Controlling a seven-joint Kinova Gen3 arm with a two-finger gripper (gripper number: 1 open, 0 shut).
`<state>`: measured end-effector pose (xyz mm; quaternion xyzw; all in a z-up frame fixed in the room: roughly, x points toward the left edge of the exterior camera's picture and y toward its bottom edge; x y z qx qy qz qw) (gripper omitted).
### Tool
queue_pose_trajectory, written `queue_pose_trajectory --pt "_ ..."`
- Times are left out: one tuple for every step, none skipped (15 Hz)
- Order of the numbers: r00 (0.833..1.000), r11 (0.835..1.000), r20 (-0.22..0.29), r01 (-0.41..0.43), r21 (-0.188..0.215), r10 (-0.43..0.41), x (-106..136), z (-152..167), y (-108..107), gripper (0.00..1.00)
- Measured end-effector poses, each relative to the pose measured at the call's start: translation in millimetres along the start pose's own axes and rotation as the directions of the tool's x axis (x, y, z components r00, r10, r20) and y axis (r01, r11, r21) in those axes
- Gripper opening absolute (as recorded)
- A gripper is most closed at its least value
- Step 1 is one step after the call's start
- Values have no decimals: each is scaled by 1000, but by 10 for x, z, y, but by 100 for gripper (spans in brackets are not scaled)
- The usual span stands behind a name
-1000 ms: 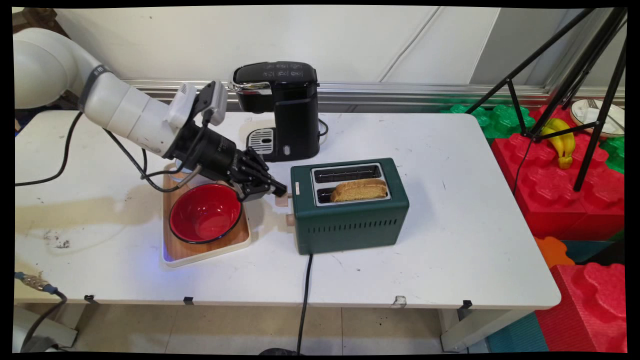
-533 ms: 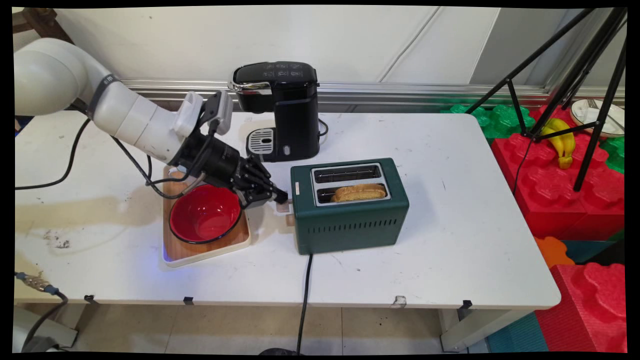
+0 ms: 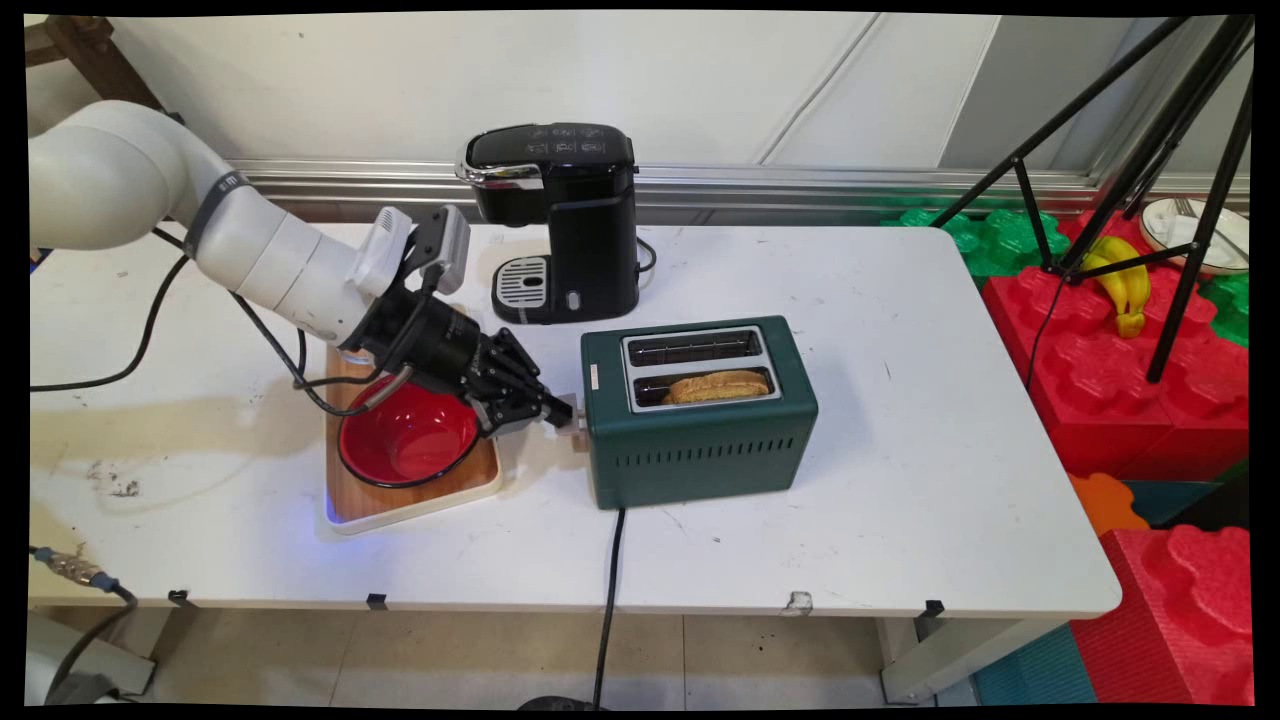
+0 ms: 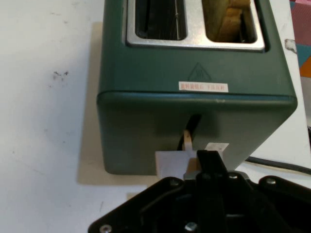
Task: Press the toaster switch
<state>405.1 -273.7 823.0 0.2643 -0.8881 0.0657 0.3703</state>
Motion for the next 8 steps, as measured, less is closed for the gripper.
queue_pose_trajectory --pt "1000 1000 3 0 -1 0 -16 7 0 0" --pt "1000 1000 5 0 -1 0 -29 12 -2 0" --pt "1000 1000 8 0 -2 0 -43 17 -3 0" --pt "1000 1000 10 0 -2 0 -59 20 -5 0" --pt "1000 1000 12 0 -2 0 -73 21 -9 0" --pt "1000 1000 14 -1 -2 1 -82 21 -12 0" --pt "1000 1000 16 -1 -1 1 -94 20 -14 0" --pt "1000 1000 17 -1 -1 1 -104 14 -13 0"
